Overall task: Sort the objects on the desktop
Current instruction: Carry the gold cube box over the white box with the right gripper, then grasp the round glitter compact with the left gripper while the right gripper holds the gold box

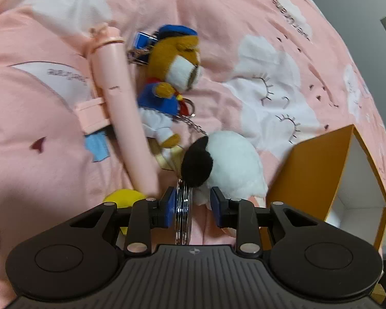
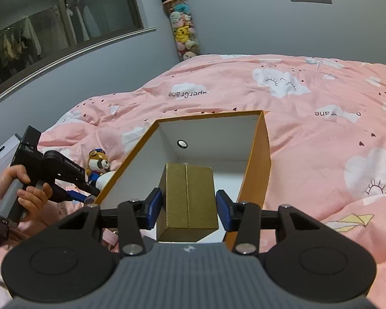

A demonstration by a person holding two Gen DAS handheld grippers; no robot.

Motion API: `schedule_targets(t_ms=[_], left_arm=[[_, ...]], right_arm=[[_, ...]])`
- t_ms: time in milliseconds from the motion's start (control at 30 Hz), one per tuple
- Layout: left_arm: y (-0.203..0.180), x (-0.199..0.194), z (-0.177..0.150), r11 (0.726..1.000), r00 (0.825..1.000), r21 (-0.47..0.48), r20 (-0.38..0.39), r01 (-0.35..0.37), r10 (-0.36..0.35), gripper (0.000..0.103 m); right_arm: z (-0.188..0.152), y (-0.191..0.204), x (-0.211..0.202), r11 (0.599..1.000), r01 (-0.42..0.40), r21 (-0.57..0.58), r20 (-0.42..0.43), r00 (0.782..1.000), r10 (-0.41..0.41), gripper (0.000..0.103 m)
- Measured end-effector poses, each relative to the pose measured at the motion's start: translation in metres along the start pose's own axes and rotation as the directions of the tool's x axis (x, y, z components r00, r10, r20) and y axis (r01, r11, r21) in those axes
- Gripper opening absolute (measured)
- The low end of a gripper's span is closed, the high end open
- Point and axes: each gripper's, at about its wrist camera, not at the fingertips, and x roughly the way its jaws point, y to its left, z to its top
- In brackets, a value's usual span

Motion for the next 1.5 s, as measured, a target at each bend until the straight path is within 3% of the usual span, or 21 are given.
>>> schedule_targets(t_ms=[100,333,433,633,767,933,1100,1267,1500], left_arm=[[-0.011,-0.003,-0.009,0.988,0.990,0.068,0.044,-0.139,0.136,0.035],[-0.017,-0.004,-0.021,0.952,0.958,0.120,0.099,-0.280,0.270,0.037],[-0.020,0.003,-0.021,0.945,0.957,0.157,0.093,-0.287,0.275,0.050],[-0.025,0.015,-0.023,0.942,0.957,0.169,0.066,-0.288,0.281,0.050],[-0.026,0.012,-0.029,0.943,0.961,0.184,0.065,-0.276,0.269,0.039],[-0.025,-0.007,-0.035,0.972,0.986,0.168,0.059,-0.164,0.156,0.030],[-0.021,-0.013,-0.041,0.982,0.995,0.175,0.084,-0.067,0.053,0.030],[-0.009,-0.015,-0.039,0.994,0.993,0.089,0.098,0.055,-0.064,0.030],[-0.001,-0.022,-0.039,0.999,0.988,-0.001,0.151,0.044,-0.043,0.030]], right_arm=[[-0.001,-0.006,0.000,0.999,-0.027,-0.018,0.008,1.000,0.027,0.048],[-0.003,-0.014,0.005,0.992,-0.100,-0.076,-0.002,0.995,0.100,0.048],[-0.005,-0.017,0.007,0.986,-0.136,-0.100,-0.025,0.991,0.134,0.048],[-0.006,-0.027,0.013,0.973,-0.215,-0.088,-0.059,0.976,0.210,0.048],[-0.010,-0.024,0.014,0.975,-0.206,-0.085,-0.057,0.978,0.202,0.048],[-0.011,-0.013,0.007,0.978,-0.188,-0.085,-0.061,0.981,0.184,0.048],[-0.013,-0.001,-0.002,0.986,-0.142,-0.086,-0.068,0.988,0.136,0.048],[-0.016,0.013,-0.012,0.992,-0.103,-0.075,-0.070,0.993,0.097,0.048],[-0.015,0.034,-0.022,0.992,-0.071,-0.100,-0.067,0.996,0.064,0.048]])
